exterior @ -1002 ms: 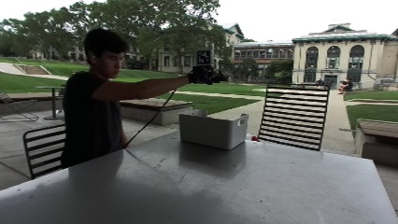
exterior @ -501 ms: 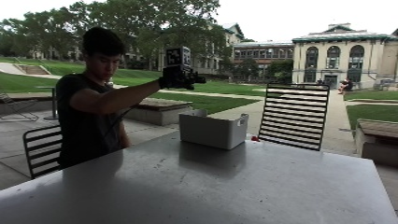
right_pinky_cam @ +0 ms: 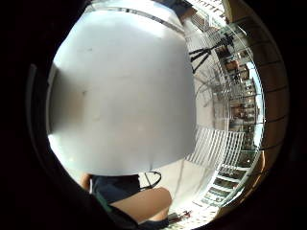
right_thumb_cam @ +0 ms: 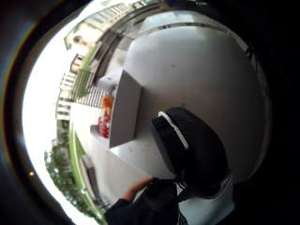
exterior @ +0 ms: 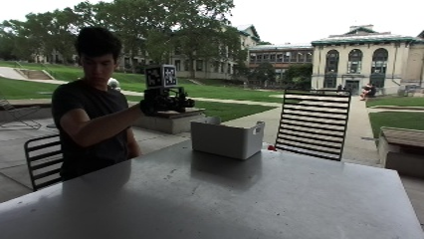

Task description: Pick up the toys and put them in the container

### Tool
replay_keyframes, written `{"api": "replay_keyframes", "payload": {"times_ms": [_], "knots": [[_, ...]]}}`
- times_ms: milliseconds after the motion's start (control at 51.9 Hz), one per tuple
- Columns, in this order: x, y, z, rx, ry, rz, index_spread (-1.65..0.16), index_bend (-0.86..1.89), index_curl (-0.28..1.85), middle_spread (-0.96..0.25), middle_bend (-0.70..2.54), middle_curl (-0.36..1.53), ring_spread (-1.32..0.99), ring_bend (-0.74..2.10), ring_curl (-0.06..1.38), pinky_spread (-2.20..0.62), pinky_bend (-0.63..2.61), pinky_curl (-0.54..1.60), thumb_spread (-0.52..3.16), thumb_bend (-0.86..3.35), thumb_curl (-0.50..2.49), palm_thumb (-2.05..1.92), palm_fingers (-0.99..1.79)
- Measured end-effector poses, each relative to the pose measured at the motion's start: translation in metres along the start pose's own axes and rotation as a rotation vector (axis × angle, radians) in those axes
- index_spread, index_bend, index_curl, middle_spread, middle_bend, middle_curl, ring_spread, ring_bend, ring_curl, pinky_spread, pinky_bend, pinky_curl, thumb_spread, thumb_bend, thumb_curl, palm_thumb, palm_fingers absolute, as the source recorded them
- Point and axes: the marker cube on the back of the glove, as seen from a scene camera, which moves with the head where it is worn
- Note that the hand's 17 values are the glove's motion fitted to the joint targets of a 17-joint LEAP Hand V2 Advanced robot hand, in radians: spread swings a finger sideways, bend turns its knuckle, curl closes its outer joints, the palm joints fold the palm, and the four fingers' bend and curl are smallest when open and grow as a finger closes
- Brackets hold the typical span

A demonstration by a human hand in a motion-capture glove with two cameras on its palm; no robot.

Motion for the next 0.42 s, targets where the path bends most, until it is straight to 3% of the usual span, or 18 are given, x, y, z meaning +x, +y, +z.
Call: {"api": "replay_keyframes", "payload": {"times_ms": [424], "knots": [[0.007,0.042,0.016,-0.001,-0.007,0.031,-0.23,0.15,0.32,-0.09,0.18,0.44,-0.23,0.19,0.28,-0.12,0.56,0.28,1.39,-0.03,0.18,-0.04,-0.08]]}}
